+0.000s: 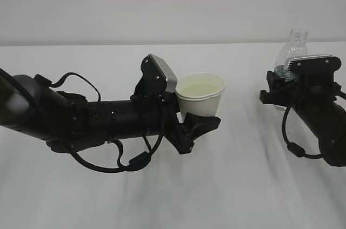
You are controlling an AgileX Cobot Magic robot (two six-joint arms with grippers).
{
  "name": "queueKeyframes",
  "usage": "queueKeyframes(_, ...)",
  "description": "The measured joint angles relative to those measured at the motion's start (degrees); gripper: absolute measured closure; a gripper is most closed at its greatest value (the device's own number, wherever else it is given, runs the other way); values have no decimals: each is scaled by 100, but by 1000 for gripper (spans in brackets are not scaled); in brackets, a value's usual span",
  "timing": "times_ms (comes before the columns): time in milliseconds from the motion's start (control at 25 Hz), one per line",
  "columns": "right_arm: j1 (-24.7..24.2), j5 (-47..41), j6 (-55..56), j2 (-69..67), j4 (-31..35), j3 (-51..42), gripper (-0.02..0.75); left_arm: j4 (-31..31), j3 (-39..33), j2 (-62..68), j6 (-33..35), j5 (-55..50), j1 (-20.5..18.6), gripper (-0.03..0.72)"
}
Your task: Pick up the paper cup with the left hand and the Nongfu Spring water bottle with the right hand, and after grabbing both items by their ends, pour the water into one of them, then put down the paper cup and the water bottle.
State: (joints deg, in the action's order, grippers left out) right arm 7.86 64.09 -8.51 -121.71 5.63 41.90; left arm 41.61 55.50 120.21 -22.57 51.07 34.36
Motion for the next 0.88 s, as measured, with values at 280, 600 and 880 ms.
queueKeyframes(280,0,29,34,-338,35,244,276,0,0,0,14,0,0,238)
queueKeyframes(600,0,125,158,-502,35,285,276,-18,0,0,14,0,0,238)
queueKeyframes(880,0,125,172,-502,35,289,275,-32,0,0,14,0,0,238)
